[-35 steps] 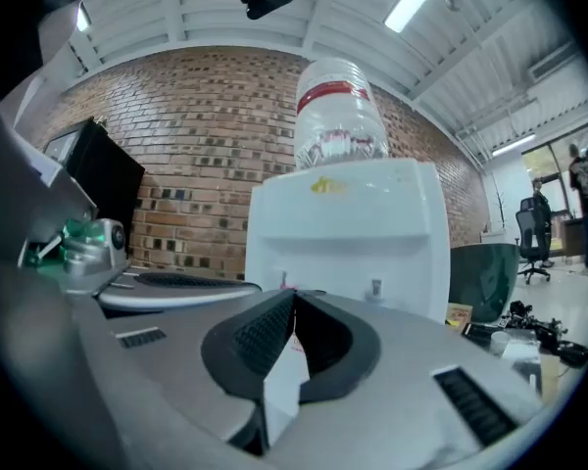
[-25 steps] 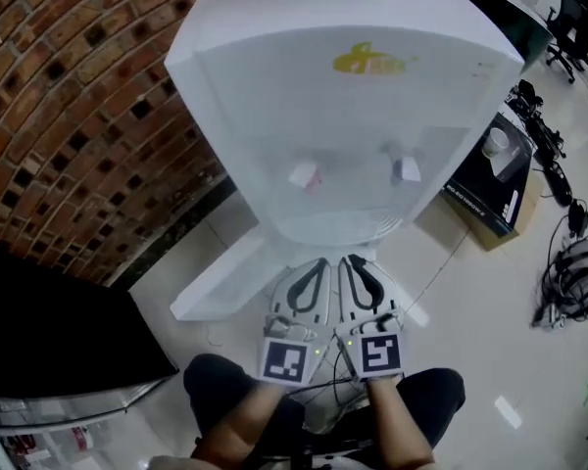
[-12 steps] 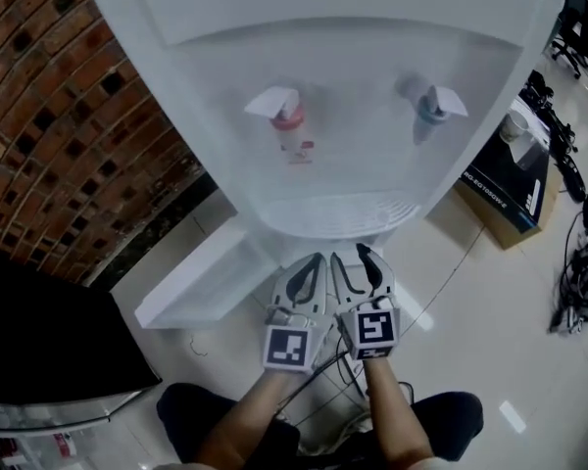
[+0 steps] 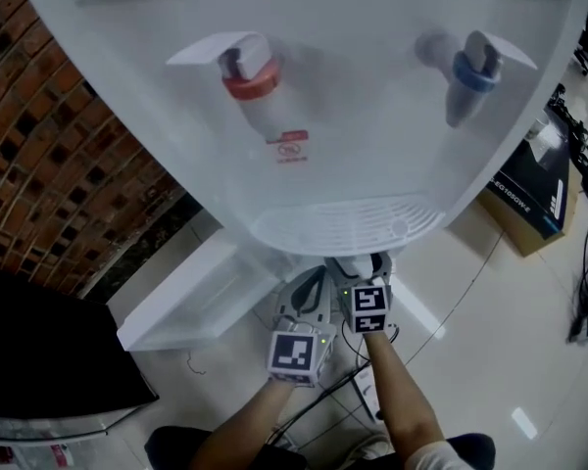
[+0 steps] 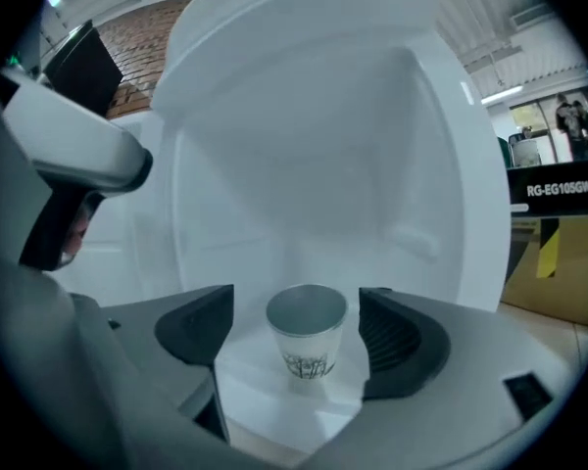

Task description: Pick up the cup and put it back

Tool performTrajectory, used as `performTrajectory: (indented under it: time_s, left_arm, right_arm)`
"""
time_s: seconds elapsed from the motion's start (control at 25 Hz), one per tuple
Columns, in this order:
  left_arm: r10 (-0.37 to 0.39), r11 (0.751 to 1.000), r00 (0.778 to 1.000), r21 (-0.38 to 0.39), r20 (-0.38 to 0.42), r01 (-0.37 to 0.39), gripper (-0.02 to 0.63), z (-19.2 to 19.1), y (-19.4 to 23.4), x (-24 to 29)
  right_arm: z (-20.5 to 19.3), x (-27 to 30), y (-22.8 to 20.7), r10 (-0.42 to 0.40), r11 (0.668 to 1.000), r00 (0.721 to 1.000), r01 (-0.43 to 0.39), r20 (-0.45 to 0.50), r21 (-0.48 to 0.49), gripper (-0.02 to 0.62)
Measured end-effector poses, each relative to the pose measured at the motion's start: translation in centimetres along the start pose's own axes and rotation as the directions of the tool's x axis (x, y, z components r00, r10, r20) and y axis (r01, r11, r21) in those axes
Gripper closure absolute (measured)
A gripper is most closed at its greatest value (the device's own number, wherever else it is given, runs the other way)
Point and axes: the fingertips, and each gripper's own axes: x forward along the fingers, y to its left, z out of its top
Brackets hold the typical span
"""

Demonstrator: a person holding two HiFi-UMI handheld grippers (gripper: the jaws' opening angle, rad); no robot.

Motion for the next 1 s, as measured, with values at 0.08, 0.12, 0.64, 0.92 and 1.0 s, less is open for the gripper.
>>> performTrajectory:
  time_s: [0.08,0.12,0.64,0.92,1.0]
  left_arm:
    - [-0.004,1.000,1.000,0.006,-0.010,0.004,0.614,-0.6,0.3,0.2]
    - [-0.003,1.000,1.000,0.008,-0.013,0.003,0.614,-0.8,0.5,0.1]
    - [0.016,1.000,1.000,0.027,-0.010,-0.016,0.614,-0.8,1.6,-1.0]
    - [-0.008,0.998,1.000,0.058,0.030,0.006,0.614,3.1,0.1,-3.3]
    - [-0.020,0.997,0.999,0.071,0.045,0.017,0.614,4.5,-0.4,-4.5]
  right_arm:
    - [-1.3,1.4,-0.3,0.002,1.000,1.000,-0.002,-0.022,0.001,0.186]
    - [-1.9,2.0,-0.4,0.000,1.000,1.000,0.000,-0.029,0.003,0.186]
    - [-1.2,1.8,0.0,-0.021,0.999,0.999,0.020,-0.028,-0.041,0.253]
    - [4.4,-6.2,4.0,0.014,0.999,1.000,-0.014,-0.016,-0.030,0.254]
    - [6.5,-8.5,5.0,0.023,1.000,1.000,-0.023,-0.011,0.003,0.253]
